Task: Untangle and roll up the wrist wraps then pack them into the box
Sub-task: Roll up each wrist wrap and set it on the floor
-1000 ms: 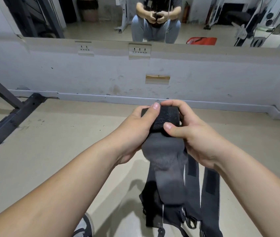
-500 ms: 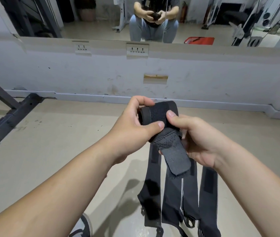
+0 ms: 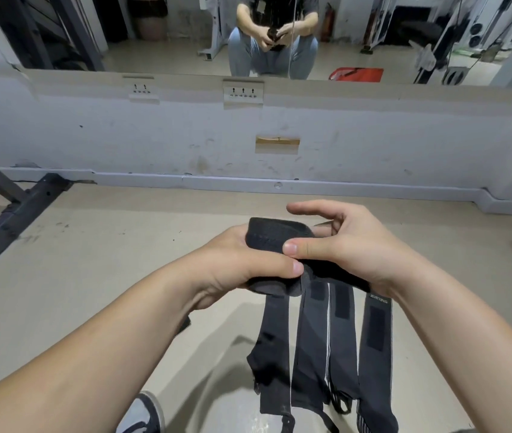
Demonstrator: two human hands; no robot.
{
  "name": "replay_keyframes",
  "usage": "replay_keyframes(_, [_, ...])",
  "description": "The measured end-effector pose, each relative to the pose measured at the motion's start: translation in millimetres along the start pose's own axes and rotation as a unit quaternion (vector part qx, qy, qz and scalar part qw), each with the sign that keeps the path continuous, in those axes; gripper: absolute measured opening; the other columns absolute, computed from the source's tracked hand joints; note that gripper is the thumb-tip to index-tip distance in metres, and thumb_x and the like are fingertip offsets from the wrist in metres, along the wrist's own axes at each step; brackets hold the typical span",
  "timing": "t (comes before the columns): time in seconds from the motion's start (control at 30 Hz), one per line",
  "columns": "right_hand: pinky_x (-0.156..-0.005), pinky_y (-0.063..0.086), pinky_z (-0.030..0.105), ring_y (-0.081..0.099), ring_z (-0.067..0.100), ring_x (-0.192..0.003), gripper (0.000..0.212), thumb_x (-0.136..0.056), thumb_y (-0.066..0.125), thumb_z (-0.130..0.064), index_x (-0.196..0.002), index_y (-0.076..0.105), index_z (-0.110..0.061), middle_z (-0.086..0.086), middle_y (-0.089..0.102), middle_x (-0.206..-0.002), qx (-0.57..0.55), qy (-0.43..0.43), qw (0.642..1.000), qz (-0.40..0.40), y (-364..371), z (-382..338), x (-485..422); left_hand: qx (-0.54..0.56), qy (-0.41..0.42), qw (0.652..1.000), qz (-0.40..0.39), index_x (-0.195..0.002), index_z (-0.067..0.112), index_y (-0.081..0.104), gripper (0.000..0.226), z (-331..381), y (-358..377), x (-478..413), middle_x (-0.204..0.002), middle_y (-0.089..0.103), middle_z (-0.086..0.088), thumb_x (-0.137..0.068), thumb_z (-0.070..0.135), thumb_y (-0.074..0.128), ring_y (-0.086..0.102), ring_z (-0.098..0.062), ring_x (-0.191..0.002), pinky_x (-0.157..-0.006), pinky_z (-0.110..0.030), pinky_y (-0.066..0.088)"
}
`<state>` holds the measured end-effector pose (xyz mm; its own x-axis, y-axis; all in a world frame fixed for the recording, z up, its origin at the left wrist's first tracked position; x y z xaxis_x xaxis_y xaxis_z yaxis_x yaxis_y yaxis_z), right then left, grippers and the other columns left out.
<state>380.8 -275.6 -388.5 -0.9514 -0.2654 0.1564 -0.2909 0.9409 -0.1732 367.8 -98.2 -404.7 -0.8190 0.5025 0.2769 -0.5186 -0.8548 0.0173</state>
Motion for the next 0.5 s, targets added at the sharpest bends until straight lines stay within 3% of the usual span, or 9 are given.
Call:
replay_keyframes(0.07, [-0.068, 0.050, 0.017, 0.067, 0.009, -0.067, 0.060, -0.063, 0.098, -0.028, -0.117, 0.074, -0.019, -0.008, 0.067, -0.071, 0.034, 0.012, 0.999, 0.033, -2, 5, -2, -0.003, 0.005, 1.000, 0.011, -0.119, 0.015, 0.074, 0.036, -2, 0, -1, -0.097, 0.075, -0.011, -0.086, 0.000, 0.076, 0.073, -0.028, -0.087, -0.068, -0.028, 0.055])
replay_keyframes(0.17, [-0.062, 0.048, 0.034, 0.061, 0.026, -0.062, 0.068, -0.063, 0.099, -0.045, -0.092, 0.068, 0.008, 0.021, 0.066, -0.073, 0.031, 0.040, 0.998, 0.033, 0, 15, -3, -0.016, 0.025, 0.997, 0.068, -0.112, 0.017, 0.075, 0.038, -1, -2, -3, -0.087, 0.071, -0.005, -0.075, 0.006, 0.074, 0.068, -0.023, -0.078, -0.060, -0.028, 0.050])
replay_keyframes(0.23, [-0.063, 0.052, 0.040, 0.061, 0.030, -0.060, 0.063, -0.070, 0.096, -0.037, -0.089, 0.064, 0.014, 0.030, 0.068, -0.074, -0.013, 0.033, 0.999, 0.025, 3, 14, -3, -0.012, 0.040, 0.994, 0.097, -0.107, 0.014, 0.074, 0.035, -1, -4, -4, -0.081, 0.069, -0.005, -0.072, 0.006, 0.071, 0.063, -0.024, -0.073, -0.058, -0.027, 0.048])
replay_keyframes(0.37, [-0.069, 0.060, 0.040, 0.066, 0.026, -0.072, 0.032, -0.083, 0.086, -0.020, -0.097, 0.072, 0.004, 0.022, 0.074, -0.085, -0.050, -0.010, 0.998, 0.028, 8, 7, -4, -0.004, 0.066, 0.990, 0.126, -0.107, 0.005, 0.068, 0.028, 8, -8, -4, -0.081, 0.070, -0.010, -0.080, 0.002, 0.073, 0.062, -0.025, -0.070, -0.058, -0.028, 0.048])
replay_keyframes(0.5, [-0.063, 0.056, 0.034, 0.063, 0.021, -0.066, 0.019, -0.092, 0.079, -0.011, -0.096, 0.070, 0.005, 0.014, 0.072, -0.078, -0.070, -0.009, 0.995, 0.066, 14, 14, -5, -0.035, 0.054, 0.975, 0.213, -0.117, 0.024, 0.062, 0.054, 6, -6, -2, -0.095, 0.077, -0.004, -0.072, 0.007, 0.086, 0.070, -0.016, -0.072, -0.060, -0.025, 0.052])
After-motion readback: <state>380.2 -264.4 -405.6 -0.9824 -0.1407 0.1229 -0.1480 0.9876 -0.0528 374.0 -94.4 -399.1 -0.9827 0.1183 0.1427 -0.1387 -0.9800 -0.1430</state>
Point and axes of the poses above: each hand's wrist, its own x-axis away from the middle knuckle, its own y-axis out of the palm, z = x × y, the point moved 4 cm from there along -x, towards the middle knuckle
